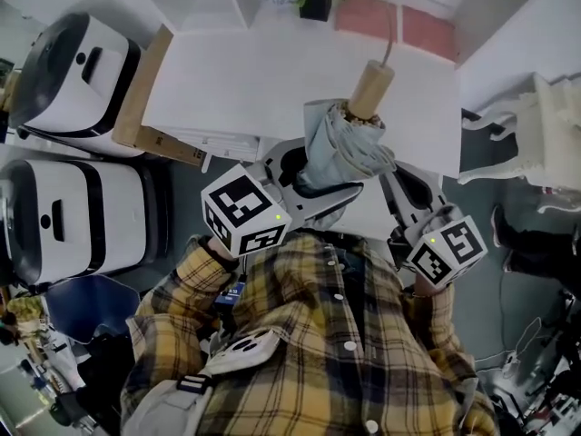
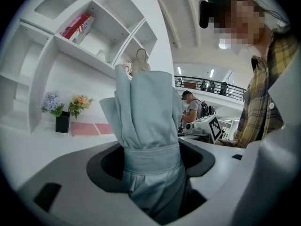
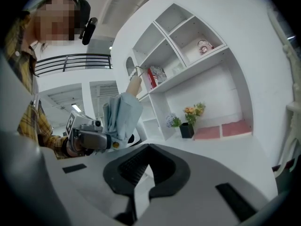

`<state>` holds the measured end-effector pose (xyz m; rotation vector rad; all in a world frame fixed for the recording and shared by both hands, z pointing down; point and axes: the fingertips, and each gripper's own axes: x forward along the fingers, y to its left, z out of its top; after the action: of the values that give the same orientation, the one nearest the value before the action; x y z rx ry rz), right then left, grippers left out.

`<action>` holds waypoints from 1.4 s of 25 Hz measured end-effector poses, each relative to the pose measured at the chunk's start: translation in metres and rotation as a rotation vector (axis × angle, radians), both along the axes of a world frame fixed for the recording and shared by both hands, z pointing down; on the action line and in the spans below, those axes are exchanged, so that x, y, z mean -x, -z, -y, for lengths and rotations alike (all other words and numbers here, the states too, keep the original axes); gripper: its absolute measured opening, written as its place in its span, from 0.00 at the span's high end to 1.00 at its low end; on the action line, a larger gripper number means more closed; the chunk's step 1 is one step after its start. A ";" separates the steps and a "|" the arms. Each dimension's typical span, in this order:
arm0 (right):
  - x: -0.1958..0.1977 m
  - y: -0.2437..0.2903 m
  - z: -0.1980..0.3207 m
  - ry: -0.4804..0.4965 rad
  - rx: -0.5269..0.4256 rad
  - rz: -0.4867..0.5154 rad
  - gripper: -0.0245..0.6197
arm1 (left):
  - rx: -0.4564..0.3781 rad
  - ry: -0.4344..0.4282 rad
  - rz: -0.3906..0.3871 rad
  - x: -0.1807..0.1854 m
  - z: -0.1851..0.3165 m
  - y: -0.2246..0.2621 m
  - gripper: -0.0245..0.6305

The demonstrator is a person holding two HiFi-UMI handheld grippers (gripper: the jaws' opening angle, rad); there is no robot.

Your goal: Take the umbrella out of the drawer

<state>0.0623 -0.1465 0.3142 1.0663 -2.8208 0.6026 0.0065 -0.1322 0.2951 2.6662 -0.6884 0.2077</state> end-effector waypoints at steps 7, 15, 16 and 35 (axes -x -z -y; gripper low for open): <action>0.001 0.003 -0.006 -0.003 -0.005 0.003 0.94 | -0.002 0.001 0.007 -0.001 -0.009 -0.002 0.47; 0.001 0.002 -0.005 -0.029 0.005 0.006 0.94 | -0.002 -0.030 0.003 -0.003 -0.008 0.001 0.47; 0.001 0.001 -0.004 -0.032 0.007 0.006 0.94 | -0.003 -0.032 0.004 -0.003 -0.008 0.001 0.47; 0.001 -0.010 0.004 -0.052 0.040 0.007 0.94 | 0.003 -0.065 0.014 -0.007 0.001 -0.001 0.47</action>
<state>0.0610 -0.1509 0.3243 1.1362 -2.7819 0.6658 0.0136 -0.1327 0.2964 2.6894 -0.6056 0.2444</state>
